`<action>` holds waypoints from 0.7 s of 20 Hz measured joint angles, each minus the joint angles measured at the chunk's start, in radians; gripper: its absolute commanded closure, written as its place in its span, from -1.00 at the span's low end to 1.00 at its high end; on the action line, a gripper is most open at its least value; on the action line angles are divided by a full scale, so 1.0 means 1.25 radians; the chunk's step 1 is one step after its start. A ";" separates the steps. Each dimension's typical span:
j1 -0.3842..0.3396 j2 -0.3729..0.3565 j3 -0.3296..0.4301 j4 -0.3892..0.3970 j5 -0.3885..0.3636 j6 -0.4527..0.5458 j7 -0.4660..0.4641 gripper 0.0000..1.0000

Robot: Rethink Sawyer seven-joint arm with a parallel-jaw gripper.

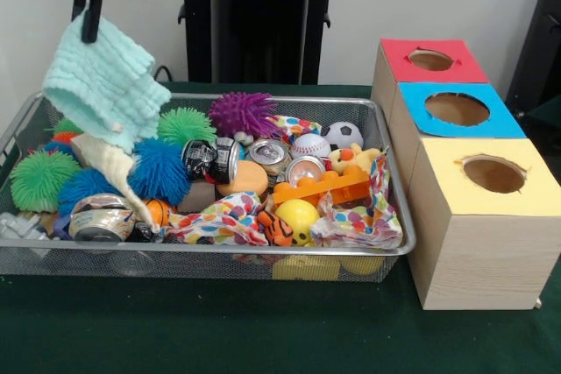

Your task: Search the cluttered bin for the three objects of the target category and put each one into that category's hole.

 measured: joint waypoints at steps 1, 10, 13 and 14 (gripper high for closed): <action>-0.001 0.000 0.004 0.000 -0.002 0.000 0.000 1.00; -0.005 -0.010 0.069 0.007 -0.019 0.000 0.000 -1.00; 0.003 -0.033 0.084 0.025 0.000 0.007 0.000 -1.00; 0.014 -0.048 0.085 0.037 0.015 0.016 0.000 -1.00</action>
